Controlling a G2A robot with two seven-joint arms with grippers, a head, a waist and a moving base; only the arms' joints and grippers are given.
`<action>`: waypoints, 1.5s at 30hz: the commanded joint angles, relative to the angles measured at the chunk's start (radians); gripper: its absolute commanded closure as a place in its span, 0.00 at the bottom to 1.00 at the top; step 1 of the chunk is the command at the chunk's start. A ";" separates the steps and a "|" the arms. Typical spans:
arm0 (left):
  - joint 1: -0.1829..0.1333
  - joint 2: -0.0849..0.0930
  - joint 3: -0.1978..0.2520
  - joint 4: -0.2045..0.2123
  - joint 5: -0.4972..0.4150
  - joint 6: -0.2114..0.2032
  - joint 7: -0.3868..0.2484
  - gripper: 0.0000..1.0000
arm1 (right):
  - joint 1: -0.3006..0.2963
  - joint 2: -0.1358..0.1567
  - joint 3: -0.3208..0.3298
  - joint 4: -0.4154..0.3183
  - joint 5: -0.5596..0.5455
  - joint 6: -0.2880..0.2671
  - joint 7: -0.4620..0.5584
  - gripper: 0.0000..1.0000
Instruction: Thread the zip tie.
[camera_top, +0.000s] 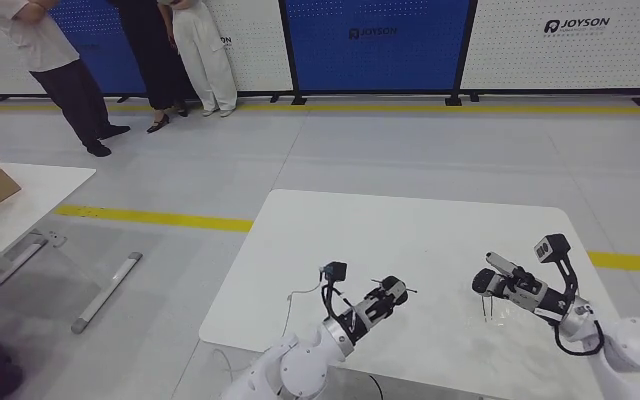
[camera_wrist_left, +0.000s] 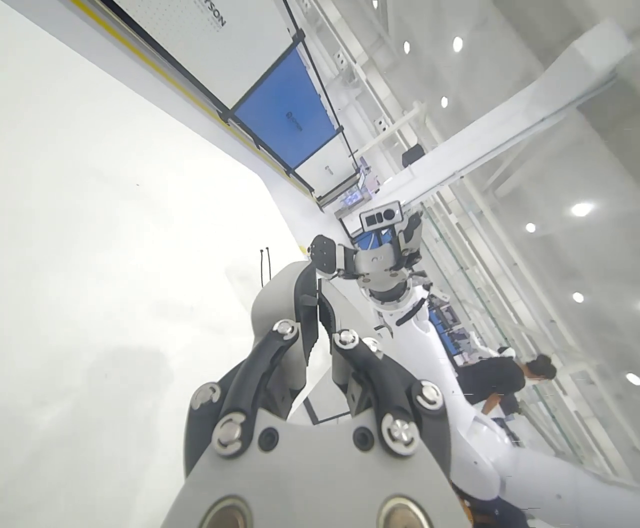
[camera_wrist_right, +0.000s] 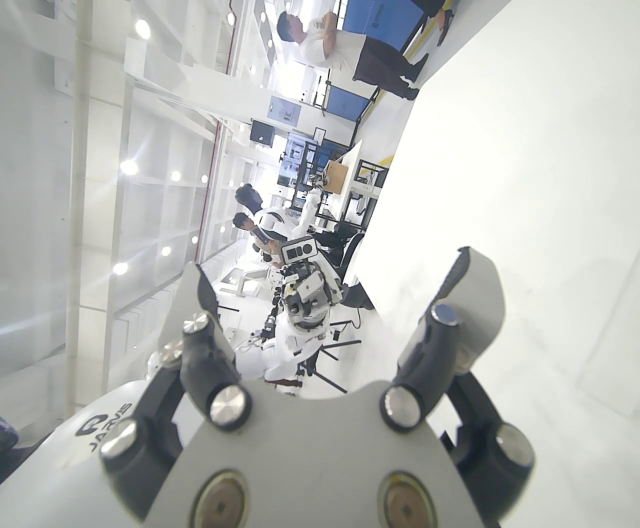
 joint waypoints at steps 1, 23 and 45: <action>-0.015 -0.003 -0.001 0.014 -0.016 0.018 0.020 1.00 | 0.000 0.000 0.000 0.000 0.000 0.000 0.000 0.00; -0.028 -0.009 0.000 0.025 -0.022 0.037 0.067 1.00 | 0.041 0.062 0.151 -0.128 -0.411 0.124 0.262 0.00; -0.028 -0.009 0.000 0.025 -0.022 0.037 0.067 1.00 | 0.098 0.077 0.063 -0.221 -0.691 0.156 0.379 0.00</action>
